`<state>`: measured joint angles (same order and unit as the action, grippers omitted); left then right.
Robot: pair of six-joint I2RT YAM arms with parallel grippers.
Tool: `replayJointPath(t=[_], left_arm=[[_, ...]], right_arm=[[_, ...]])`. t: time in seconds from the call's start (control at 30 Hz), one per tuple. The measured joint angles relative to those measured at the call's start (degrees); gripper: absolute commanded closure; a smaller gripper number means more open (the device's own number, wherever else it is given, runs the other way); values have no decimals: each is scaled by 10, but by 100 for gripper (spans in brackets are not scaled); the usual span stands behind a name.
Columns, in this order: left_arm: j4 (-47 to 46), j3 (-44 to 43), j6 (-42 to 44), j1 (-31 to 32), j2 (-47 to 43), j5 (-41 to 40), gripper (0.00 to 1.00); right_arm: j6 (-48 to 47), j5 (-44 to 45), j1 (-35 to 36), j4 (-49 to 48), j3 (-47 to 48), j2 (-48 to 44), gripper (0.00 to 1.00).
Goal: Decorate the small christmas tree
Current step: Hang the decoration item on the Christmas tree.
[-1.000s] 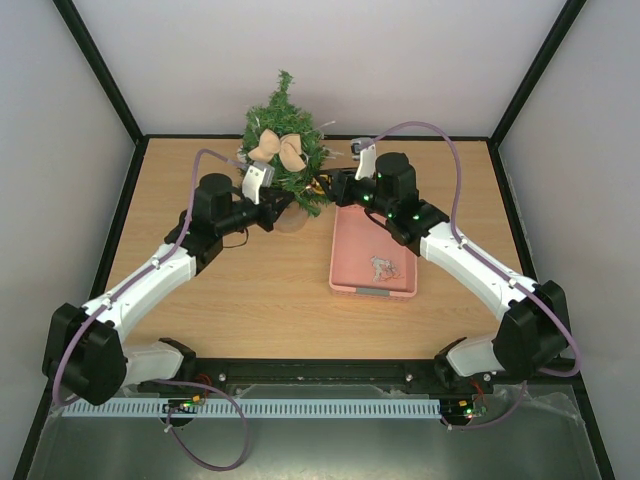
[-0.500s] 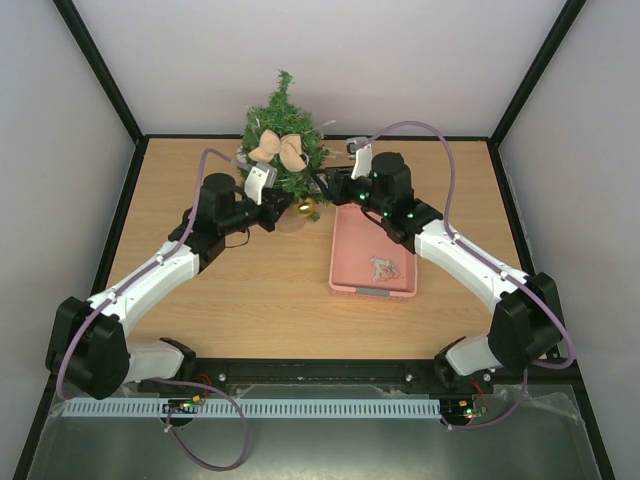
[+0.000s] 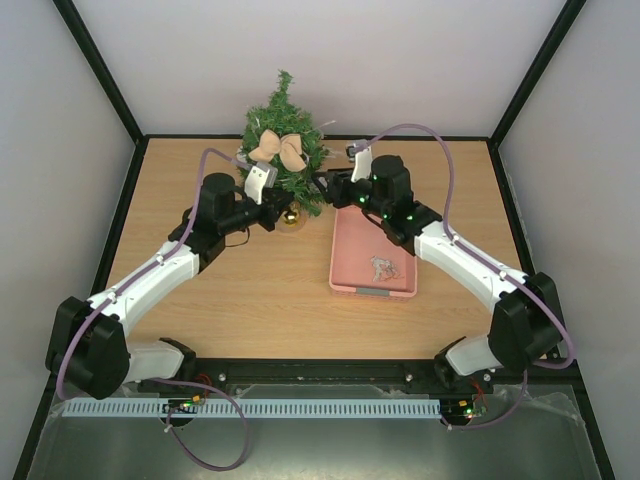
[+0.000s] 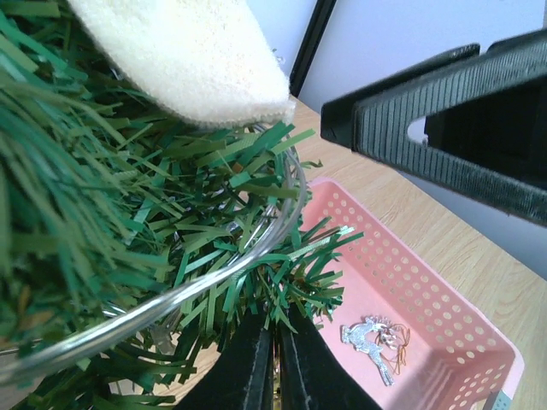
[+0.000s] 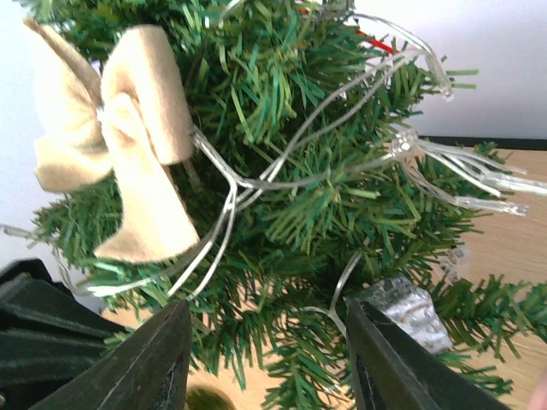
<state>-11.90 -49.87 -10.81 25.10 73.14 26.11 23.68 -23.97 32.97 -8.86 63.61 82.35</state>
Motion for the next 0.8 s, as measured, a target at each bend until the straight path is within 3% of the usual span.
replayJointPath(t=[0.3, 0.8], left_arm=[[-5, 0, 1, 0, 0, 0, 85], [-2, 0, 3, 0, -3, 5, 72]], right_arm=[[-8, 15, 0, 14, -29, -38, 39], [-10, 45, 0, 68, -54, -108, 33]])
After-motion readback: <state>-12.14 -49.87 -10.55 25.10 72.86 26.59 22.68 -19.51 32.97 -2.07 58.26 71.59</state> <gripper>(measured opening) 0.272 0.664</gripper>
